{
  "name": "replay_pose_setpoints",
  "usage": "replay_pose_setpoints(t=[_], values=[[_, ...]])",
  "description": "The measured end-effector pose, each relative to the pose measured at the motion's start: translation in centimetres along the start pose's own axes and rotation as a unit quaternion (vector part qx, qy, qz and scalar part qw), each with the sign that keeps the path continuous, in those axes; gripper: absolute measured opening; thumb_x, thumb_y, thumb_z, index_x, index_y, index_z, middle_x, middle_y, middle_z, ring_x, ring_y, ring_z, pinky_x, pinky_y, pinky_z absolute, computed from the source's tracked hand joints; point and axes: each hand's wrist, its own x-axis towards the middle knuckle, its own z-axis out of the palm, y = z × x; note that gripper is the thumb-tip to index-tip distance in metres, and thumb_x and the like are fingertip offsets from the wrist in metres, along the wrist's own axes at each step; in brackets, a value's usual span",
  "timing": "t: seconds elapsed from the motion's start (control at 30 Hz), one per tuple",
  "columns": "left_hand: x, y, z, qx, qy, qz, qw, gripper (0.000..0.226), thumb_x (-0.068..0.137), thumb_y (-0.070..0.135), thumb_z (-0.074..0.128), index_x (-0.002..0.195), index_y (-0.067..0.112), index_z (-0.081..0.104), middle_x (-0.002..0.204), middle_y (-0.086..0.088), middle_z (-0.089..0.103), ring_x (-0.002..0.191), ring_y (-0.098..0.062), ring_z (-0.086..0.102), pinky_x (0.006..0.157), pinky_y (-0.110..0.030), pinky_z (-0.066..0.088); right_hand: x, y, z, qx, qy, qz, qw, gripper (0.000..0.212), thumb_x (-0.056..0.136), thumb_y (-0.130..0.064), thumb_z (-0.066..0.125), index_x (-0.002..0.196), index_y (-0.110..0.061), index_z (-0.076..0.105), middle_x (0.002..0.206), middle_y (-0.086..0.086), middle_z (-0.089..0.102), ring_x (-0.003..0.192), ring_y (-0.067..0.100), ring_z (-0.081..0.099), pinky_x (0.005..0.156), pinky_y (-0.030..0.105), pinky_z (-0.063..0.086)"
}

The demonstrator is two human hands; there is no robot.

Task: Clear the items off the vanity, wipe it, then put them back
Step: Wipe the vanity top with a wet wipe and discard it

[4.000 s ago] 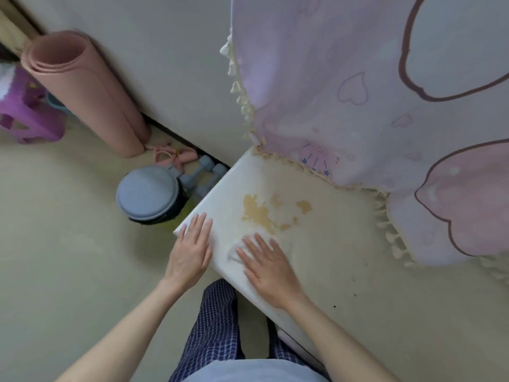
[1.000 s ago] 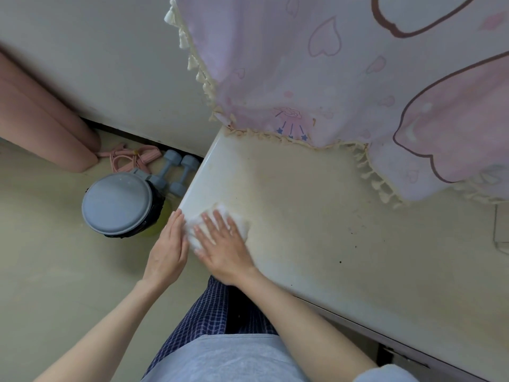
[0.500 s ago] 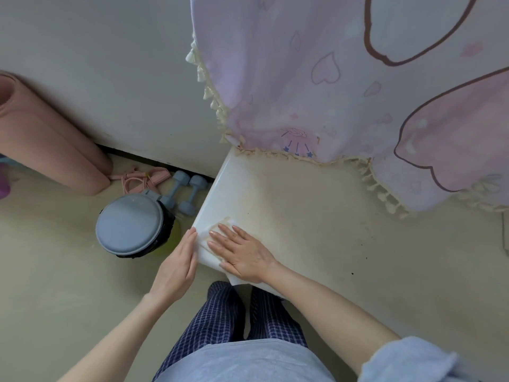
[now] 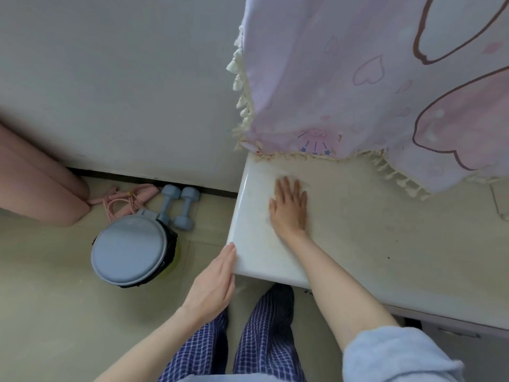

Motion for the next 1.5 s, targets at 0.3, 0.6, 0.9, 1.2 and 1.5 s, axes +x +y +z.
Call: replay_pose_setpoints(t=[0.3, 0.6, 0.9, 1.2, 1.5], values=[[0.0, -0.9, -0.8, 0.002, -0.020, 0.043, 0.999, 0.057, 0.088, 0.021, 0.027, 0.138, -0.007, 0.033, 0.144, -0.021, 0.036, 0.133, -0.028, 0.036, 0.106, -0.040, 0.033, -7.1, -1.7, 1.5, -0.034, -0.036, -0.205, 0.977, 0.061, 0.092, -0.044, 0.004, 0.149, -0.025, 0.011, 0.158, -0.005, 0.007, 0.145, 0.019, -0.003, 0.116, 0.039, -0.001], [-0.2, 0.1, -1.2, 0.024, -0.024, 0.031, 0.999, 0.061, 0.087, 0.024, 0.022, 0.137, -0.009, 0.031, 0.144, -0.025, 0.033, 0.133, -0.034, 0.036, 0.105, -0.036, 0.026, -12.8, 7.0, 1.7, 0.021, -0.017, 0.068, 0.997, 0.076, 0.079, -0.042, 0.000, 0.150, -0.016, 0.008, 0.157, 0.008, 0.002, 0.145, 0.030, -0.002, 0.115, 0.043, 0.001], [-1.6, 1.9, -1.1, 0.000, -0.021, -0.040, 0.999, 0.059, 0.093, 0.011, 0.036, 0.146, 0.001, 0.011, 0.154, -0.014, 0.016, 0.140, -0.022, 0.023, 0.107, -0.028, 0.031, -16.0, -1.9, 2.7, 0.072, -0.033, -0.175, 0.981, 0.064, 0.096, 0.003, 0.032, 0.149, -0.017, 0.001, 0.156, -0.002, -0.005, 0.142, 0.019, -0.013, 0.117, 0.034, -0.004], [-12.6, -3.5, -2.5, 0.006, 0.037, -0.216, 0.976, 0.057, 0.092, 0.010, 0.040, 0.145, 0.003, 0.021, 0.151, -0.011, 0.027, 0.139, -0.019, 0.026, 0.108, -0.029, 0.028, -17.2, -10.5, 2.8, 0.049, 0.007, -0.341, 0.939, 0.027, 0.072, -0.002, 0.069, 0.098, -0.009, 0.062, 0.094, 0.008, 0.067, 0.084, 0.029, 0.066, 0.060, 0.040, 0.054], [-23.5, -10.8, -5.8, 0.005, 0.062, -0.346, 0.936, 0.057, 0.091, 0.012, 0.037, 0.146, 0.007, 0.019, 0.151, -0.009, 0.027, 0.138, -0.022, 0.027, 0.108, -0.030, 0.028, -19.0, -25.1, 5.4, 0.288, -0.257, -0.011, 0.922, 0.033, 0.093, -0.010, 0.037, 0.119, -0.011, 0.058, 0.121, 0.015, 0.058, 0.110, 0.033, 0.055, 0.089, 0.034, 0.044]])
